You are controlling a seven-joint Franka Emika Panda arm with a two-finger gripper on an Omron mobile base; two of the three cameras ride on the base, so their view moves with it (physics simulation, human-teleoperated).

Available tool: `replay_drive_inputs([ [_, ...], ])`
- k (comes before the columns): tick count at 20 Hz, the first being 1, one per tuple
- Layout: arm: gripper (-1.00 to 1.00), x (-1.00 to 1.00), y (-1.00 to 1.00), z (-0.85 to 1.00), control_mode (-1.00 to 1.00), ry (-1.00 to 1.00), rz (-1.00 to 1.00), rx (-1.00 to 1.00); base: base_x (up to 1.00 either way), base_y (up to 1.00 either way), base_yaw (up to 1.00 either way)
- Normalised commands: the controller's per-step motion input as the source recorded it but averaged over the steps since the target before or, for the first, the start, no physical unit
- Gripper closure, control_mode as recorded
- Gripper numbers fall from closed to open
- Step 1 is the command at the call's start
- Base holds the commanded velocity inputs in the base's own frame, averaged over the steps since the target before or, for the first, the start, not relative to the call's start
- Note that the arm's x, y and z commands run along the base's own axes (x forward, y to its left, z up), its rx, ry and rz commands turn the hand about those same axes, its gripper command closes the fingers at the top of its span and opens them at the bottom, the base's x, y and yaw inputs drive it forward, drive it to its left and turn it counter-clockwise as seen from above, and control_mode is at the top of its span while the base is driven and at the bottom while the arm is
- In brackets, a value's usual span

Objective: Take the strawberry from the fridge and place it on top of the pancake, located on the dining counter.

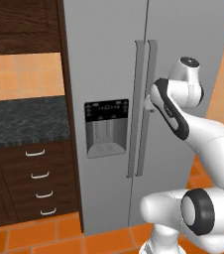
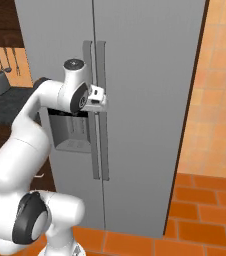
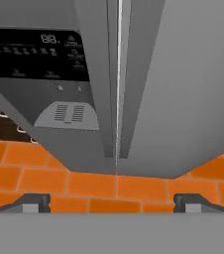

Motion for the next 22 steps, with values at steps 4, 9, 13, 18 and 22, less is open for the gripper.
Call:
replay_drive_inputs([
  [4,-1.0,0.97,-0.06,-0.16,-1.0,-0.26,0.0,0.01,0.0,0.0,0.0],
  [9,-1.0,0.52,-0.3,0.0,-1.0,-0.01,0.0,0.13,0.0,0.0,0.0],
  [13,-1.0,0.52,-0.03,-0.01,-1.0,-0.04,-0.01,0.03,0.0,0.0,0.0],
  [18,-1.0,0.67,-0.01,-0.06,-1.0,-0.02,-0.07,0.0,0.0,0.0,0.0],
  [22,-1.0,0.47,0.0,-0.02,-1.0,0.0,-0.07,0.0,0.0,0.0,0.0],
])
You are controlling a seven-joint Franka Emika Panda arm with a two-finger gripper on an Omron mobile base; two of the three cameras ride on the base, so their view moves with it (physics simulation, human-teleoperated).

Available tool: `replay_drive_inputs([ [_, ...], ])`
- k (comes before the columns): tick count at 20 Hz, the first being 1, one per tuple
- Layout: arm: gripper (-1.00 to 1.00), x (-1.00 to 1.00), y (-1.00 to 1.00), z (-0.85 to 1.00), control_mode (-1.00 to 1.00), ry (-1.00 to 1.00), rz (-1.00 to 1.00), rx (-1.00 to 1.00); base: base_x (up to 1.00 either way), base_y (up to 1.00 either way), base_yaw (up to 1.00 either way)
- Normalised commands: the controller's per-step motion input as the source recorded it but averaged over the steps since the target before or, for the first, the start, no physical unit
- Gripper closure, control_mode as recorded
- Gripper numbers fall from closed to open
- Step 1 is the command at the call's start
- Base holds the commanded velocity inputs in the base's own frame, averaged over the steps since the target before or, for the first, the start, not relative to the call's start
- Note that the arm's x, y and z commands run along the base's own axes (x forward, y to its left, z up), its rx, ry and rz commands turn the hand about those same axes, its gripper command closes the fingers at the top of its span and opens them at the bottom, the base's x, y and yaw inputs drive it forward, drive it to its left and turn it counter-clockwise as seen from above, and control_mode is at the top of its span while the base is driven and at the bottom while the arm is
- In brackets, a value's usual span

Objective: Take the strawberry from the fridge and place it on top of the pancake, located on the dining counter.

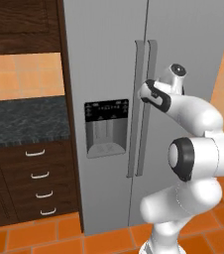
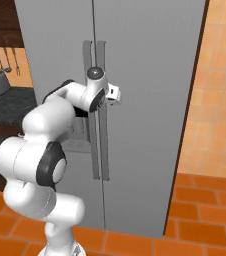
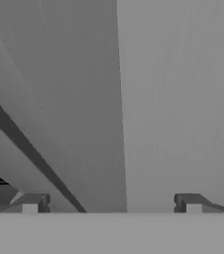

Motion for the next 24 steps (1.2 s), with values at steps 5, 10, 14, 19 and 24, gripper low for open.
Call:
replay_drive_inputs([
  [5,-1.0,0.39,-0.05,-0.16,-1.0,-0.08,-0.02,0.0,0.0,0.0,0.0],
  [10,-1.0,0.46,-0.08,-0.09,-1.0,-0.1,-0.01,0.0,0.0,0.0,0.0],
  [14,-1.0,0.41,0.0,-0.02,-1.0,0.0,0.0,0.0,0.0,0.0,0.0],
  [19,1.0,0.15,-0.07,0.0,-1.0,0.0,0.0,0.0,0.0,0.0,0.0],
  [24,1.0,-0.17,-0.28,0.0,-1.0,-0.04,0.0,0.0,0.0,0.0,0.0],
])
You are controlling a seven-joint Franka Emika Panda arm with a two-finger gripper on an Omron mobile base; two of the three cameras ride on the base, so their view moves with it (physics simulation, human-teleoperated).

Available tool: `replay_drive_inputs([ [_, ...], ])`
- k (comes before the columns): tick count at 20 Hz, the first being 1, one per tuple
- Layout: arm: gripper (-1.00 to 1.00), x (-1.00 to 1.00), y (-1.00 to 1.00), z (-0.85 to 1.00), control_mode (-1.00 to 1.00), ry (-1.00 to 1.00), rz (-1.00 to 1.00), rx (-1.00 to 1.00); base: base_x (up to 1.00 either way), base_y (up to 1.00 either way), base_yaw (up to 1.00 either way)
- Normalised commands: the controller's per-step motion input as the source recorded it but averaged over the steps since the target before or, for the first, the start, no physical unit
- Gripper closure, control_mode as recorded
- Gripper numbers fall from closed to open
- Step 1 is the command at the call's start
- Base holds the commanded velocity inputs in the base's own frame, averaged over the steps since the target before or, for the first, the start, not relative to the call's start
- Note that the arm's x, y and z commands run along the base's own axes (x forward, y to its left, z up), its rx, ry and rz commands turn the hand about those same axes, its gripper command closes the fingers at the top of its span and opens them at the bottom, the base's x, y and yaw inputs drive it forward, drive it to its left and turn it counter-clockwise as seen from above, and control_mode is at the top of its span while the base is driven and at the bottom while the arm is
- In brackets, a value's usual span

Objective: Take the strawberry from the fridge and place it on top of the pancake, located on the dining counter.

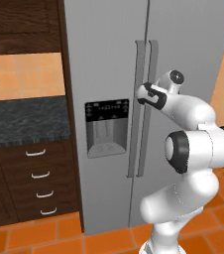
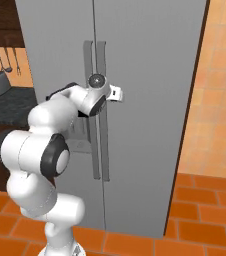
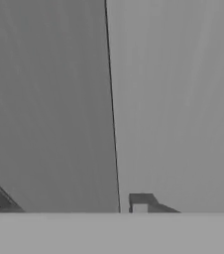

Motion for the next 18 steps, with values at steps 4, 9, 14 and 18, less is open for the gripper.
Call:
replay_drive_inputs([
  [4,1.0,-0.47,-0.43,0.0,-1.0,-0.04,0.0,0.0,0.0,0.0,0.0],
  [9,1.0,-0.73,-0.62,0.05,-1.0,-0.01,0.0,0.05,0.0,0.0,0.0],
  [14,-1.0,-0.74,-0.75,0.26,-1.0,0.0,0.0,0.1,0.0,0.0,0.0],
  [18,-1.0,-0.72,-0.65,0.4,-1.0,0.0,0.0,0.12,0.0,0.0,0.0],
])
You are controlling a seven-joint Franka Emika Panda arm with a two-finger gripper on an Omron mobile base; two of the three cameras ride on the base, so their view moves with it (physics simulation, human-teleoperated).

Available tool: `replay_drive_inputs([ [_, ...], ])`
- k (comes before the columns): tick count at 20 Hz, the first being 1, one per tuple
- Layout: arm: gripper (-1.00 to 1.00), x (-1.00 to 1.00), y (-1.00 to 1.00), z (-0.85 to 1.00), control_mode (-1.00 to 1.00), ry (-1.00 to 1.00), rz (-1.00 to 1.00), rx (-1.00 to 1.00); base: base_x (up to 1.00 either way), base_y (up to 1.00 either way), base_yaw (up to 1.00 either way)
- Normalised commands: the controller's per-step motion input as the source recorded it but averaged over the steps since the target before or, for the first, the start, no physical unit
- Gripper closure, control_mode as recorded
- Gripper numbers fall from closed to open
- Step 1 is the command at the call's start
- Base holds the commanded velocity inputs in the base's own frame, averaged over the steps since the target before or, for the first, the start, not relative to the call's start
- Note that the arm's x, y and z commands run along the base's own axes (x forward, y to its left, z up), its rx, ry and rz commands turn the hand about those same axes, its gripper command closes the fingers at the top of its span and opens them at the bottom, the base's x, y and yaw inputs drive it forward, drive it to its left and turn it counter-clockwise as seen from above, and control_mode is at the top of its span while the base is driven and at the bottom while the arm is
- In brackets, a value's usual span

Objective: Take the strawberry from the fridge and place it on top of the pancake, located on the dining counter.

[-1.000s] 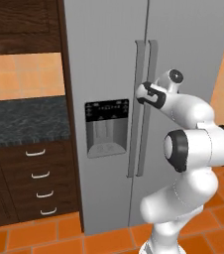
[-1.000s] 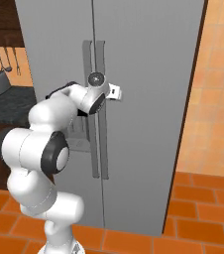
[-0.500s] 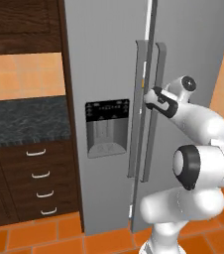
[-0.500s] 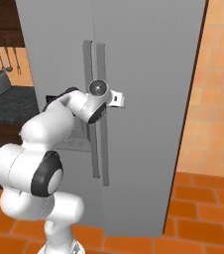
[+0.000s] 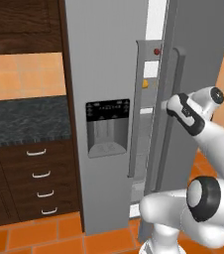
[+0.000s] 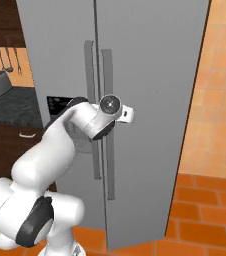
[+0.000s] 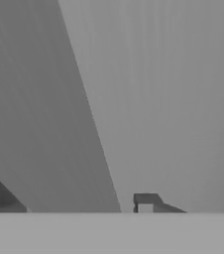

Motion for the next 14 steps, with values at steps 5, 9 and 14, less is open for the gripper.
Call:
replay_drive_inputs([
  [5,-1.0,-0.84,-0.28,0.63,-1.0,0.05,0.0,0.05,0.0,0.0,0.0],
  [9,-1.0,-0.86,0.41,0.71,-1.0,0.09,0.0,-0.13,0.0,0.0,0.0],
  [14,-1.0,-0.19,0.62,0.12,-1.0,0.28,0.01,-0.15,0.0,0.0,0.0],
])
